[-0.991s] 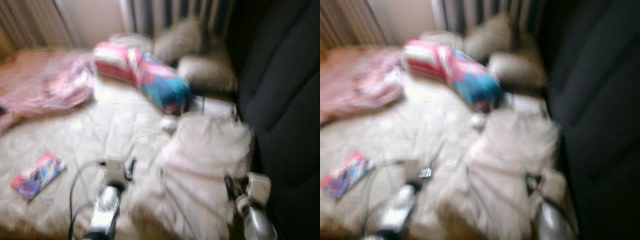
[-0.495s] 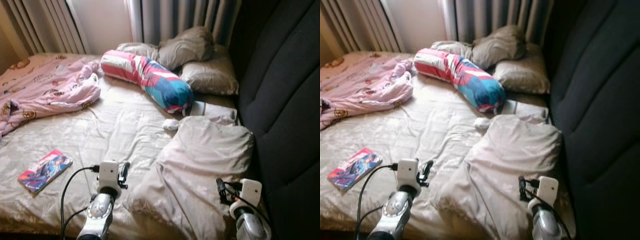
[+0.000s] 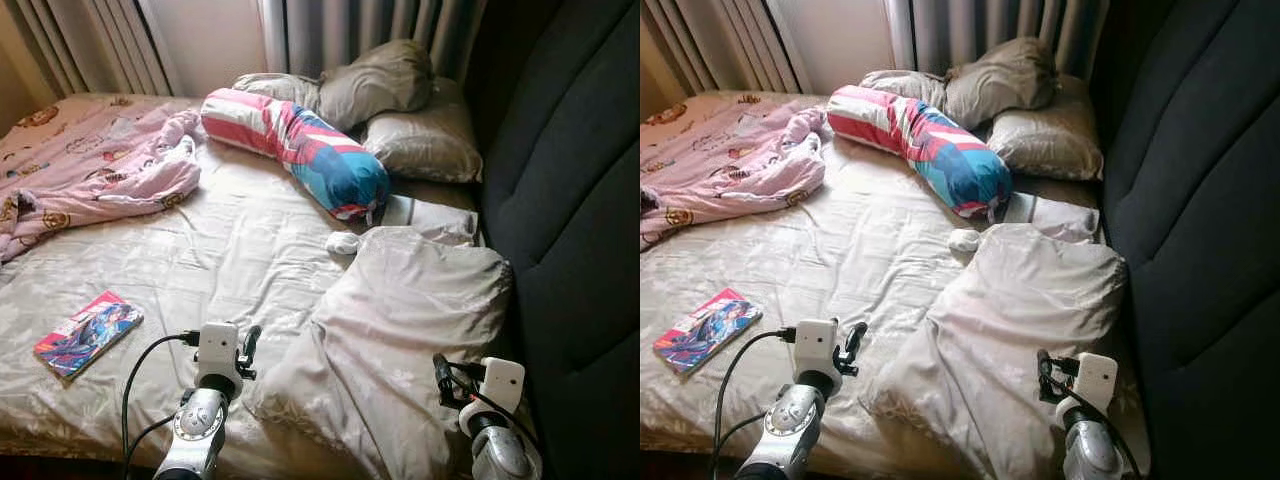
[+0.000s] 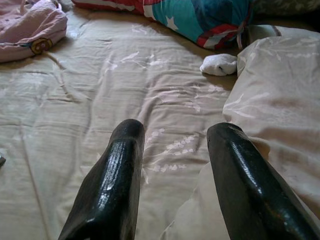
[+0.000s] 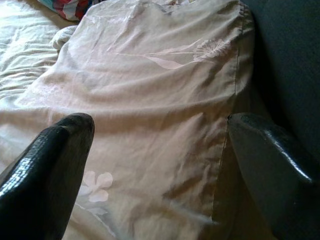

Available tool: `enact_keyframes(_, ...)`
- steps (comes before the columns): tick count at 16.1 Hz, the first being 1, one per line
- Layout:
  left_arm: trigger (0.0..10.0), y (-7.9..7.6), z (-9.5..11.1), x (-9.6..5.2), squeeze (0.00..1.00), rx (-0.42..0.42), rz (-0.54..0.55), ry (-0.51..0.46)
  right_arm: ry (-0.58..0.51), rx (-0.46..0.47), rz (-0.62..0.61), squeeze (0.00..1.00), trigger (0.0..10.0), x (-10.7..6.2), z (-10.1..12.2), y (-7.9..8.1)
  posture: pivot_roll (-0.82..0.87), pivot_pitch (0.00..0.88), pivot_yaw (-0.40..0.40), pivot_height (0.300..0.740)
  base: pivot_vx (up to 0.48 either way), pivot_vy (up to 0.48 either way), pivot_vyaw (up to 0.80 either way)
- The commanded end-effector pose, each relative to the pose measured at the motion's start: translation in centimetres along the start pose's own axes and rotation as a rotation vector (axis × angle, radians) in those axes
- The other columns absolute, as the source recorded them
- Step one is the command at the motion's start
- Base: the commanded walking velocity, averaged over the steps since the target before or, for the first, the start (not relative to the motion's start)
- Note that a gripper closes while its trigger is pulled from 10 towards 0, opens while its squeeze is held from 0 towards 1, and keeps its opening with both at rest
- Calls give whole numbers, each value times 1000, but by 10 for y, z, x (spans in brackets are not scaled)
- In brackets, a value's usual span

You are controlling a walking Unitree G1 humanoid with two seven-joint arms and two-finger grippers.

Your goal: Clean up the room

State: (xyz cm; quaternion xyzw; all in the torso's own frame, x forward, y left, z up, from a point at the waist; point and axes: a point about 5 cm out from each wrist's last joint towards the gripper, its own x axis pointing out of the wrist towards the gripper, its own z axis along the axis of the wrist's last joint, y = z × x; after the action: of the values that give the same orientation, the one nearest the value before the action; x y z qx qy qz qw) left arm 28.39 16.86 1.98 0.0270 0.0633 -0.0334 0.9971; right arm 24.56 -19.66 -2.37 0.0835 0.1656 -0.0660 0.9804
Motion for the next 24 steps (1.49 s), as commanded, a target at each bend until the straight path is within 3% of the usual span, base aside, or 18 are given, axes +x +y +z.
enact_keyframes(1, 10000, 2, -2, -2, 0, -2, 2, 9, 16, -7, -3, 0, 10000, 0, -2, 0, 53, 84, -9, 740, 0, 0, 0)
enact_keyframes(4, 10000, 2, -4, -3, 0, 8, 2, 20, 105, -19, -4, 0, 10000, -2, -12, 1, 53, 90, -10, 740, 0, 0, 0)
enact_keyframes(8, 10000, 2, -6, -4, 0, 14, -7, 33, 181, 34, -5, 27, 10000, -5, -23, 2, 56, 98, -4, 740, 0, 0, 0)
enact_keyframes(9, 10000, 2, -6, -4, 0, 14, -10, 33, 198, 36, -4, 804, 10000, -5, -24, 3, 59, 101, -1, 740, 0, 0, 0)
enact_keyframes(10, 10000, 1, -6, -4, 0, 17, -17, 32, 272, 0, -3, 1000, 10000, -6, -31, 5, 59, 107, 1, 740, 0, 0, 0)
enact_keyframes(11, 10000, 0, -6, -4, 0, 20, -25, 35, 294, -6, 8, 831, 10000, -7, -34, 8, 64, 112, 2, 740, 0, 0, 0)
enact_keyframes(12, 10000, -1, -6, -4, 0, 22, -30, 36, 299, -1, 13, 831, 10000, -7, -34, 10, 64, 112, 2, 740, 0, 0, 0)
enact_keyframes(13, 10000, -2, -3, -3, 0, 24, -41, 25, 330, 7, 13, 0, 10000, -6, -36, 13, 73, 129, 10, 740, 0, 0, 0)
enact_keyframes(15, 10000, -3, -2, -3, 0, 31, -54, 21, 352, 15, -3, 0, 10000, -5, -37, 13, 83, 142, 15, 740, 0, 0, 0)
enact_keyframes(17, 10000, -3, -2, -4, 0, 31, -62, 12, 351, 93, -49, 0, 10000, -4, -35, 10, 88, 151, 16, 740, 0, 0, 0)
enact_keyframes(22, 10000, 3, 1, -9, 0, 43, -65, -6, 375, 95, -85, 0, 10000, -2, -35, 11, 89, 208, 22, 740, 0, 0, 0)
enact_keyframes(24, 10000, 5, 4, -11, 0, 44, -51, -20, 356, 125, -45, 0, 10000, -1, -33, 15, 103, 233, 11, 740, 0, 0, 0)
